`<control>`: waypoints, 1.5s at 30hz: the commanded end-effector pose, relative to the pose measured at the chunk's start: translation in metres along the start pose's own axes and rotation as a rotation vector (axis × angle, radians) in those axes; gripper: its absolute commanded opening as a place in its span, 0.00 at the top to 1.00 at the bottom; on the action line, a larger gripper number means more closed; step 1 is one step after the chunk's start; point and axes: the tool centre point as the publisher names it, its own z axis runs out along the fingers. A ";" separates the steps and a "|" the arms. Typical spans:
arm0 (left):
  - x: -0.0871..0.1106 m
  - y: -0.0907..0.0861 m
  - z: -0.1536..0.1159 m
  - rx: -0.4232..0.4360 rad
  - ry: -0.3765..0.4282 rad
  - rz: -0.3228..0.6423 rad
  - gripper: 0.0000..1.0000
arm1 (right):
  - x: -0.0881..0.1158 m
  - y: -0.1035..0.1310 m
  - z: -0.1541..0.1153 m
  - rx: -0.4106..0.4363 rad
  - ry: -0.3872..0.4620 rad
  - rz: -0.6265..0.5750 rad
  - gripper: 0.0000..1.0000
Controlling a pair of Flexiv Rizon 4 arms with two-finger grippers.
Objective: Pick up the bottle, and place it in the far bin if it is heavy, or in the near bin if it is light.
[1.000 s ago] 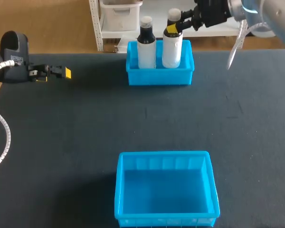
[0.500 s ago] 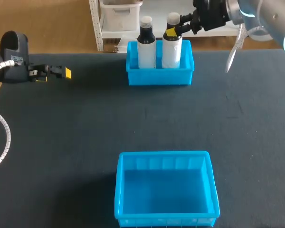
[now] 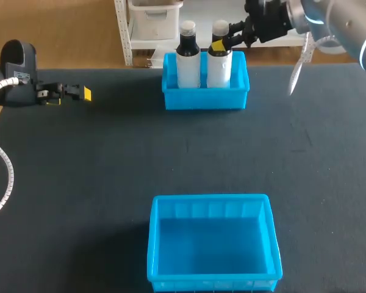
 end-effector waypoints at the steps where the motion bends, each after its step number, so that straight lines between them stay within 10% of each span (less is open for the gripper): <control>1: 0.000 0.000 0.000 0.000 0.000 0.000 0.00 | -0.003 -0.010 0.004 -0.316 0.006 0.003 1.00; 6: 0.000 0.000 0.000 0.000 0.000 0.000 0.00 | -0.001 -0.010 0.005 -0.322 0.009 0.009 1.00; 14: 0.000 0.000 0.000 0.000 0.000 0.000 0.00 | 0.002 -0.012 0.005 -0.324 0.015 0.023 0.62; 16: 0.000 0.000 0.000 0.000 0.000 0.000 0.00 | 0.002 -0.012 0.005 -0.326 0.017 0.029 0.42; 17: 0.000 0.000 0.000 0.000 0.000 0.000 0.00 | 0.003 -0.012 0.005 -0.327 0.019 0.032 0.00; 29: 0.000 0.000 0.000 0.000 0.000 0.000 0.00 | 0.005 -0.013 -0.003 -0.316 0.032 0.058 0.00; 45: 0.000 0.000 0.000 0.000 0.000 0.000 0.00 | 0.008 -0.001 -0.081 -0.159 0.082 0.085 0.00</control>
